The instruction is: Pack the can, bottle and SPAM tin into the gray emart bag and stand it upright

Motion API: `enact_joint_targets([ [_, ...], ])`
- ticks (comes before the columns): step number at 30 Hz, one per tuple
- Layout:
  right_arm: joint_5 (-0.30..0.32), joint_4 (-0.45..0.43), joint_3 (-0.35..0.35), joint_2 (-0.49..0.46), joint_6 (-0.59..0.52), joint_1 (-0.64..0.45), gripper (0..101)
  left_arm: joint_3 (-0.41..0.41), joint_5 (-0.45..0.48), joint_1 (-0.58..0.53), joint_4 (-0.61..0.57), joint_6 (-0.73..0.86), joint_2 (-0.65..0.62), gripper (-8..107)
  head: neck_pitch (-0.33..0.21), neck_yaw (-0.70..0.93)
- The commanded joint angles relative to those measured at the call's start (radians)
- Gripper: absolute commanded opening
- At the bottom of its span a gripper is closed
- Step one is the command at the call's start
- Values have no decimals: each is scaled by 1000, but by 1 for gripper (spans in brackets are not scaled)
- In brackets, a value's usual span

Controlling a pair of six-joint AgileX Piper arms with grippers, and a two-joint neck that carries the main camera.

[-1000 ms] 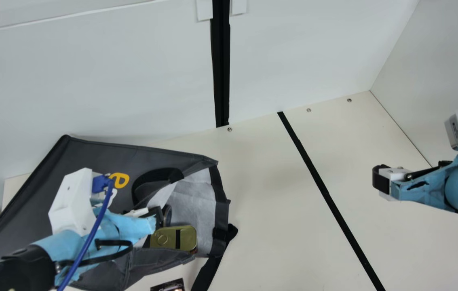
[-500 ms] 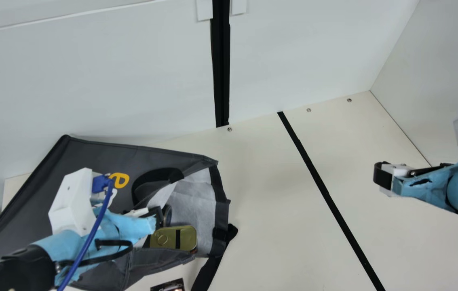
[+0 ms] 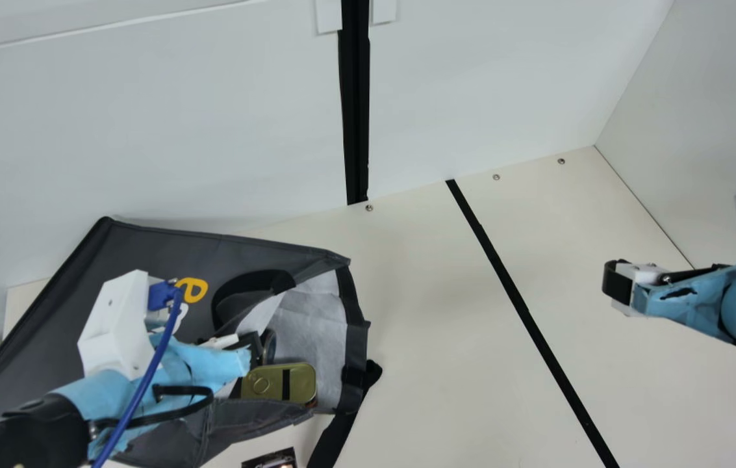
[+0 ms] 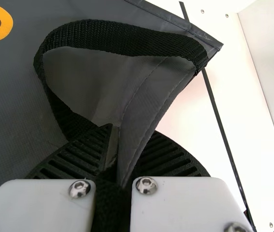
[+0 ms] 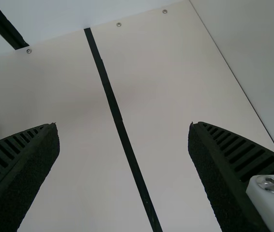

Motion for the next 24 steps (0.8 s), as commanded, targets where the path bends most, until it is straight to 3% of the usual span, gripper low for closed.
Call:
enact_joint_targets([
  [1,0,-7,-1,-1,2,3,95,0,0,0,0,0,0,-8,-23,-2],
  [12,0,-40,0,1,-44,-1,95,0,0,0,0,0,0,-8,-23,-2],
  [24,0,7,25,44,-151,-24,95,0,0,0,0,0,0,-8,-23,-2],
])
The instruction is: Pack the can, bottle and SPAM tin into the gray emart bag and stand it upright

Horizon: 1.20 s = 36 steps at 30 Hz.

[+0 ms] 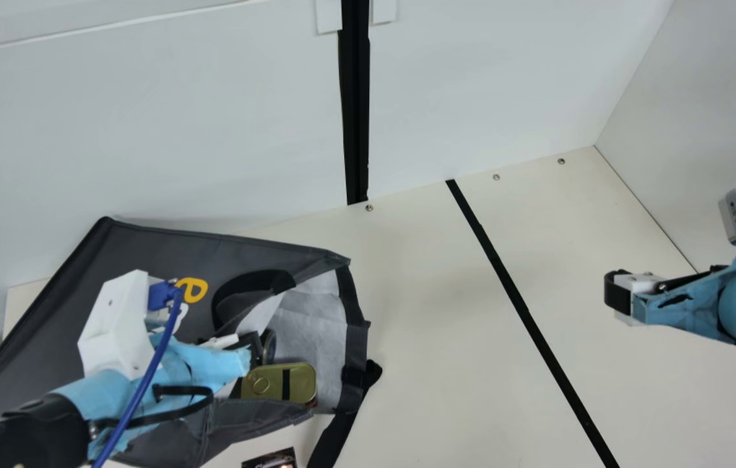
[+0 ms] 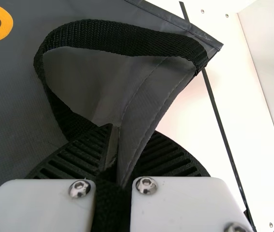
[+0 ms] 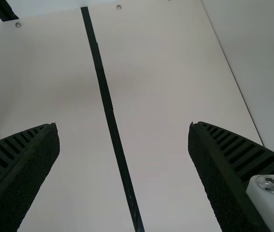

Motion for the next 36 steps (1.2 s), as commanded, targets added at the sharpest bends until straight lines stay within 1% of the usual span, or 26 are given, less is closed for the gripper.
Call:
enact_joint_targets([
  [1,1,12,5,8,-21,-1,95,0,0,0,0,0,0,-8,-23,-2],
  [8,1,52,32,42,-89,-7,95,0,0,0,0,0,0,-8,-23,-2],
  [23,1,211,115,127,-246,-29,95,0,0,0,0,0,0,-8,-23,-2],
  [36,1,323,195,207,-410,-36,95,0,0,0,0,0,0,-8,-23,-2],
])
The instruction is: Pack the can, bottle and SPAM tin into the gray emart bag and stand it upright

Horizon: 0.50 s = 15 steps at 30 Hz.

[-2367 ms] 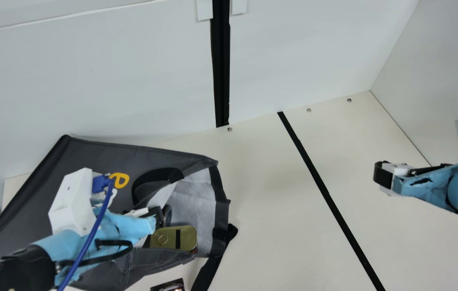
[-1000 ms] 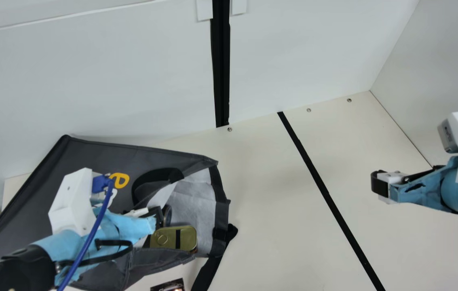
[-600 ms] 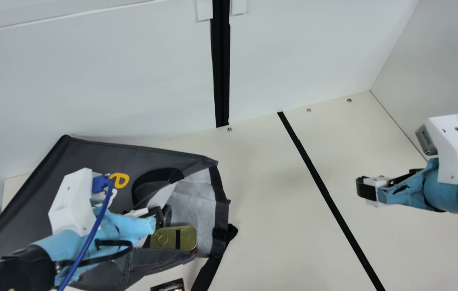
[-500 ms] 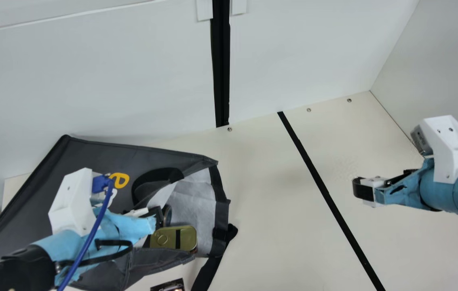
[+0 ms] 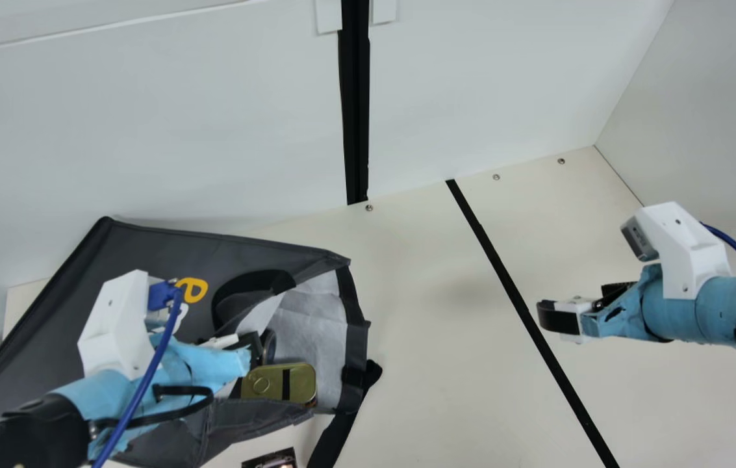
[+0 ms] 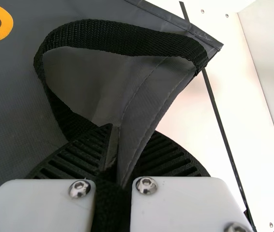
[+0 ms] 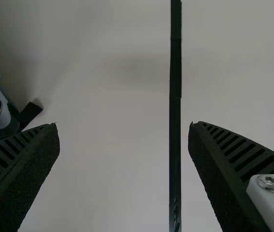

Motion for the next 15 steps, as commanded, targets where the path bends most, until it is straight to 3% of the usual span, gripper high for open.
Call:
enact_joint_targets([
  [1,3,19,8,11,-32,2,95,0,0,0,0,0,0,-8,-23,-1],
  [15,3,133,72,97,-186,49,95,0,0,0,0,0,0,-8,-23,-1],
])
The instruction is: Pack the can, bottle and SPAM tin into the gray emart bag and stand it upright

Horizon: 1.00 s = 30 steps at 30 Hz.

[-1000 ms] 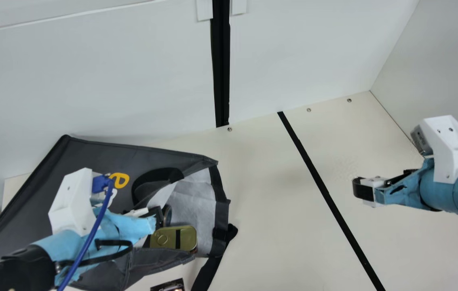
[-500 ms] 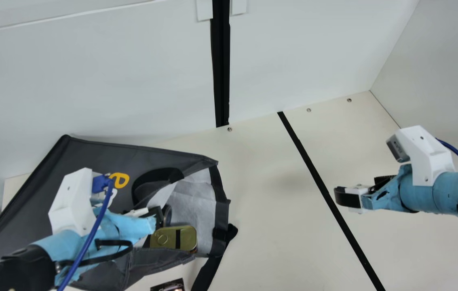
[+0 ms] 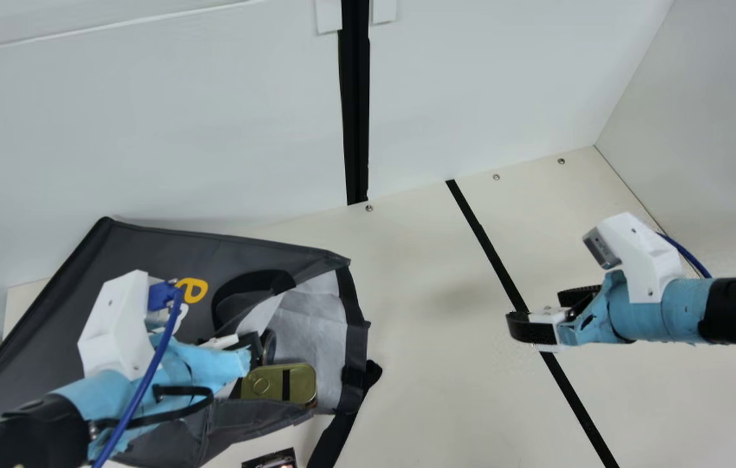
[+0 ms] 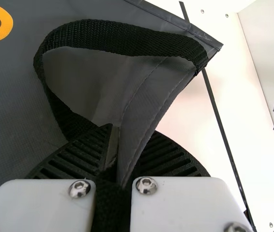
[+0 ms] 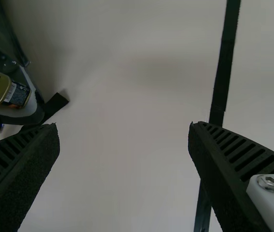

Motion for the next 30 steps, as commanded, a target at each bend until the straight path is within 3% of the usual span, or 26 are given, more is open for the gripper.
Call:
enact_joint_targets([
  [1,3,18,8,10,-20,10,95,0,0,0,0,0,0,-8,-23,-2],
  [13,3,98,40,82,-104,93,95,0,0,0,0,0,0,-8,-23,-2],
  [30,-50,168,71,187,-135,279,95,0,0,0,0,0,0,-8,-23,-2],
])
